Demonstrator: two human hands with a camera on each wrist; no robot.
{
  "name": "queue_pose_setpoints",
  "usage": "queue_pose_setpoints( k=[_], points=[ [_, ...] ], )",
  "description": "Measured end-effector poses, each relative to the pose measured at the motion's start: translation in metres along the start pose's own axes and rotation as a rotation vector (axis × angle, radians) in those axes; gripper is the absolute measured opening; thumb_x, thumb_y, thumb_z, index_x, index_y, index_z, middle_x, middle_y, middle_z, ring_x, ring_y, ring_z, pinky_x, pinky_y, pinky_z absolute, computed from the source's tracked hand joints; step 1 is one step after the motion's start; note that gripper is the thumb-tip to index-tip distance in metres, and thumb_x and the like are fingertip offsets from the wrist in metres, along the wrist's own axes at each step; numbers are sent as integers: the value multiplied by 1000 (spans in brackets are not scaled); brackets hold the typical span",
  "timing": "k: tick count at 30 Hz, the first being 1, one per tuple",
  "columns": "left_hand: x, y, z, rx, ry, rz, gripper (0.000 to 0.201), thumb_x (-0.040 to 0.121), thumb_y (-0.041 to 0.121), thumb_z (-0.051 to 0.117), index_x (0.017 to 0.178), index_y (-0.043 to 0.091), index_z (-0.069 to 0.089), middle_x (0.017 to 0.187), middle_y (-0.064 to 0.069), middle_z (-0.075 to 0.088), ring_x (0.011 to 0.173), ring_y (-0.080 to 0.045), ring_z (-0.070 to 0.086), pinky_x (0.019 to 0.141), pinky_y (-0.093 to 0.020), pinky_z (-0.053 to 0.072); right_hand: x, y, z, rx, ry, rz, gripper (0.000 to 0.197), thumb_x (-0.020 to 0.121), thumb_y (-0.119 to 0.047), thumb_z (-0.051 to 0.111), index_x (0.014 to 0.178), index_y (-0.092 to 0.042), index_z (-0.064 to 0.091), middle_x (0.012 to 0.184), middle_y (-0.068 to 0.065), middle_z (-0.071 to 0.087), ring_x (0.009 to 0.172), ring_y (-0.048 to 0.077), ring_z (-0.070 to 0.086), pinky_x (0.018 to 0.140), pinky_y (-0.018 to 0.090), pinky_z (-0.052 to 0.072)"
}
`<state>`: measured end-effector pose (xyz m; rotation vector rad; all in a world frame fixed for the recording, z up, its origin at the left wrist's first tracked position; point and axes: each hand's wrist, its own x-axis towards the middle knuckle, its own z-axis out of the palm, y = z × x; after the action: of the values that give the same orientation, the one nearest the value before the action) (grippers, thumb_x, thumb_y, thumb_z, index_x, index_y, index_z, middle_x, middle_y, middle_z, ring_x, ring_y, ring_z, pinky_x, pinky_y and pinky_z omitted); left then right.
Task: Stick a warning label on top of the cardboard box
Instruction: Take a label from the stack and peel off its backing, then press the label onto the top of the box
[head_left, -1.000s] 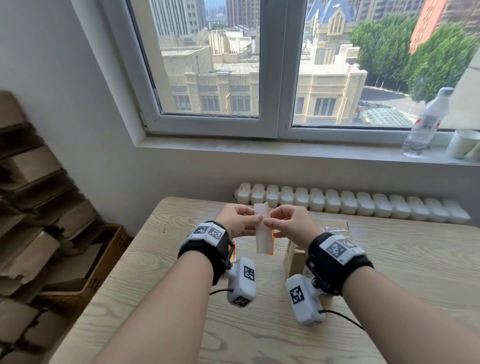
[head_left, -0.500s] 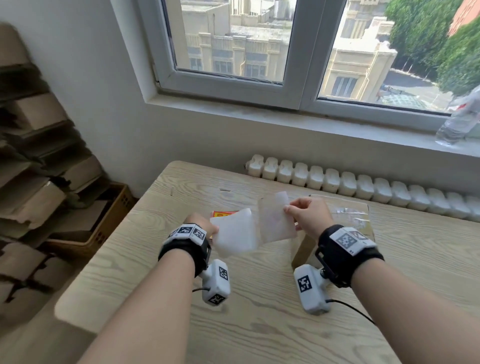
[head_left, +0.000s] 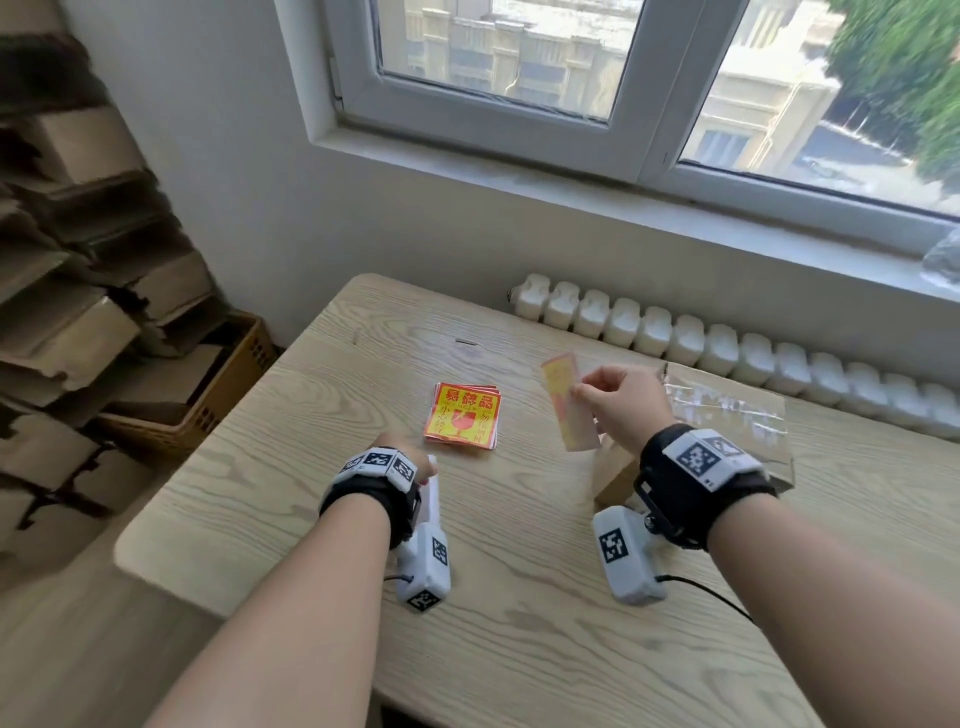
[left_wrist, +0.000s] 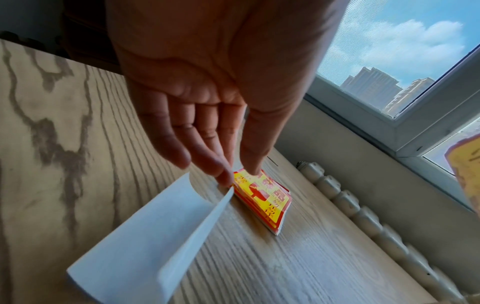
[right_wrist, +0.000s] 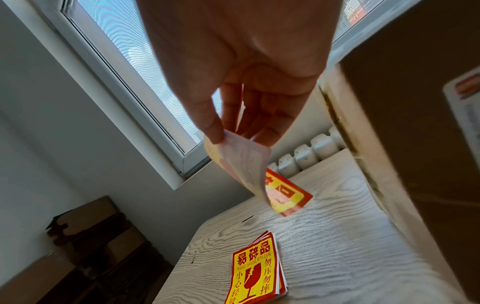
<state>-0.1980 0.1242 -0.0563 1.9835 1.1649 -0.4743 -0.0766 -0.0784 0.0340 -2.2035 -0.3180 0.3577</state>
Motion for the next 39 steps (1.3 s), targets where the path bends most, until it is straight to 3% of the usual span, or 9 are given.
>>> queue_pose_setpoints(
  k=[7,14,19,24,26,28,31,35,39],
  points=[
    [-33,60,-27,-277,-132,174,21,88,17,60,68,12,63,63,0,66,46,-6,56,52,-21,43,-7,-15,-17,-18,12,-57,11,81,-22,66,87,-16,73,83,3,70,81,21,67,73,34,57],
    [-87,142,-45,-472,-228,263,46,86,53,55,73,10,62,44,2,68,44,-7,62,59,-21,44,-12,-34,-46,-78,52,-190,11,76,-21,71,80,-15,79,71,0,71,71,14,65,72,28,54],
    [-107,163,-45,-415,-211,327,13,85,21,61,76,12,64,47,2,69,46,-3,61,60,-20,48,-19,-36,-64,-116,6,-264,8,73,-24,76,78,-19,80,78,-3,72,79,15,67,79,29,55],
    [-112,170,-41,-521,-196,414,12,85,9,68,75,10,62,71,-5,60,63,-12,57,62,-25,56,-20,-25,-92,-131,169,-240,22,74,-43,73,88,-28,78,118,2,55,118,13,47,105,35,37],
    [-112,172,-37,-530,-230,444,11,84,9,70,76,11,63,71,-6,59,61,-12,57,56,-22,57,-20,-16,-108,-90,176,-145,14,80,-30,70,90,-23,76,114,4,64,113,16,56,98,35,44],
    [-114,176,-28,-511,-257,470,10,84,10,71,77,11,63,70,-6,59,59,-12,56,56,-20,57,-21,-4,-121,85,94,-45,12,82,-13,68,92,-15,75,91,6,72,82,18,66,77,32,55],
    [-120,184,-12,-464,-264,514,11,82,10,72,83,10,61,70,-6,62,47,-7,60,56,-20,56,-24,13,-131,220,108,52,19,81,3,66,98,-1,72,71,5,66,63,17,61,58,23,56],
    [-125,200,16,-384,-226,597,27,85,3,67,77,14,43,70,-6,60,54,-14,61,57,-29,55,-25,39,-142,232,198,83,21,78,4,68,97,-5,72,75,5,67,60,14,61,56,21,53],
    [-131,209,39,-268,-233,649,10,85,3,66,92,11,63,79,-5,63,61,-13,61,59,-27,55,-26,61,-151,149,182,95,36,73,6,71,104,-14,72,81,-4,66,75,15,61,69,28,49]
  ],
)
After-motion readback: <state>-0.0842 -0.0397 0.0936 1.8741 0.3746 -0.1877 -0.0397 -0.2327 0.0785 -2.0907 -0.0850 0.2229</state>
